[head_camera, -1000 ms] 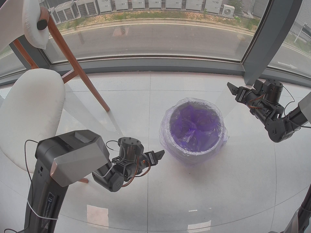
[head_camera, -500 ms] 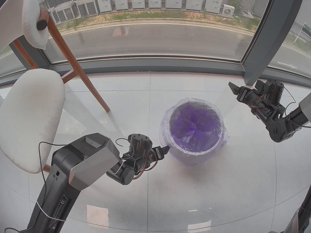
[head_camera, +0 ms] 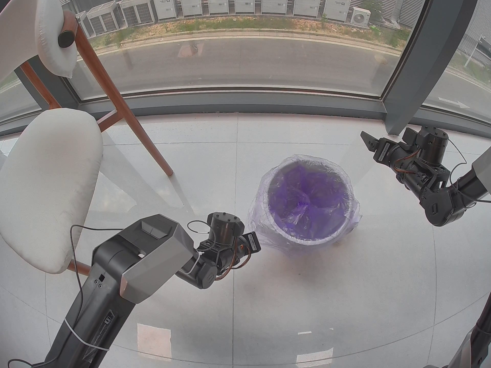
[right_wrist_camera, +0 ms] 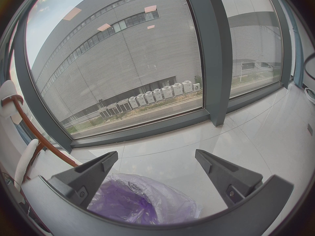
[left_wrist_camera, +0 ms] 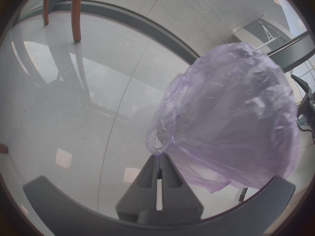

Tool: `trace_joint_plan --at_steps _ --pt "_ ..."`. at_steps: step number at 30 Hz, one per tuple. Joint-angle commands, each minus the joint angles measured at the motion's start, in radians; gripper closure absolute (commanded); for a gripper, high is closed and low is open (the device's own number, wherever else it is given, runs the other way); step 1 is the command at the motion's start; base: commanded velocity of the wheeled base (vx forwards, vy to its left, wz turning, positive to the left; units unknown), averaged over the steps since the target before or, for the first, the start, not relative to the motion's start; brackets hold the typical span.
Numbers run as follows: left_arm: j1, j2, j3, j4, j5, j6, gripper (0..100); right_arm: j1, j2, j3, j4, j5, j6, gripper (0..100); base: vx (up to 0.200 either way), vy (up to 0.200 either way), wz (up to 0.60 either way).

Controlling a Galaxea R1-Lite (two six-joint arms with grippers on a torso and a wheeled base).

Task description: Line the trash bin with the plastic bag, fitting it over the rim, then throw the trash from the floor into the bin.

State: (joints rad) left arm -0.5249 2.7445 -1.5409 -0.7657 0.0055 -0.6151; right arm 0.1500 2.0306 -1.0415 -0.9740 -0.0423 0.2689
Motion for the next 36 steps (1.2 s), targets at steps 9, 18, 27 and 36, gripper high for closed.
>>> trace_joint_plan --at_steps 9,18,27,36 --pt "0.003 0.06 -0.268 0.353 0.004 -0.034 100 0.002 -0.015 0.034 0.0 -0.001 0.0 0 0.0 0.0 0.0" --pt "0.003 0.084 -0.305 0.345 0.077 -0.034 0 -0.012 -0.015 0.041 0.0 -0.001 -0.002 0 0.0 0.0 0.0" --pt "0.003 -0.266 0.185 0.115 0.077 -0.046 0 -0.194 0.046 0.003 0.155 0.067 0.041 0 0.0 0.0 0.0" --pt "0.005 -0.655 0.726 -0.168 0.076 -0.049 0 -0.285 0.223 -0.258 0.545 0.101 0.036 0 0.0 0.0 0.0"
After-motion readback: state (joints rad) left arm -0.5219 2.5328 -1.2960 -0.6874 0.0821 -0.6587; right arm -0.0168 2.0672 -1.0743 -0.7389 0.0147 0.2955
